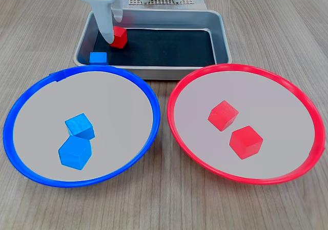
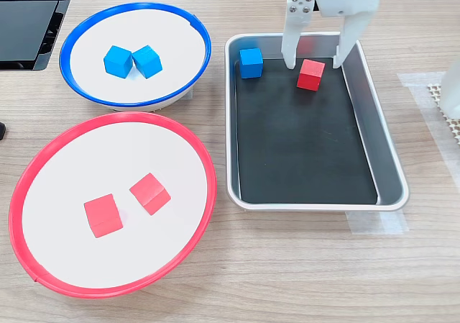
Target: Move six blocks from tray to matching dishes
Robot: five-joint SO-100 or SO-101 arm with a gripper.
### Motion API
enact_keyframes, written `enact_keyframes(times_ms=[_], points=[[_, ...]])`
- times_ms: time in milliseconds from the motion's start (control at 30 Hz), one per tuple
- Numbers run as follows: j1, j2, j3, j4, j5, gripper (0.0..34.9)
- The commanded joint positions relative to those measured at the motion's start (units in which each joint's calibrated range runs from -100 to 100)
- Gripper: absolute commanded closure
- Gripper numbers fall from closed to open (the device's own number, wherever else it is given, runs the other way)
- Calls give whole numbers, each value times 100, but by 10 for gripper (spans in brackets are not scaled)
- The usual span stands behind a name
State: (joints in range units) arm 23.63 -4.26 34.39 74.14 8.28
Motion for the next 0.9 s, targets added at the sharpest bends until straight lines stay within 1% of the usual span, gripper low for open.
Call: enact_keyframes(times_ms=[0,33,67,100,133,167,200,267,367,400,467,500,567,600,700,733,767,833,867], points=[[-118,106,-21,-113,-63,198],[-146,158,-21,-138,-63,207],[-165,217,-30,-155,-63,224],[-165,268,-76,-163,-73,259],[-165,328,-130,-163,-73,323],[-175,379,-203,-147,-73,338],[-184,431,-349,-72,-68,346],[-203,473,-776,241,-49,347],[-448,465,-2042,1182,-15,347],[-645,456,-2470,1414,-24,347],[-1276,499,-3371,1678,-107,347],[-1793,610,-3926,1694,-171,347],[-2528,942,-4654,1372,-308,347],[-3064,1343,-5137,877,-396,347],[-3704,2000,-5528,10,-405,347],[-4005,2384,-5565,-567,-317,347],[-4118,2537,-5528,-881,-269,347],[-4222,2716,-5492,-1145,-166,345],[-4278,2793,-5465,-1286,-117,330]])
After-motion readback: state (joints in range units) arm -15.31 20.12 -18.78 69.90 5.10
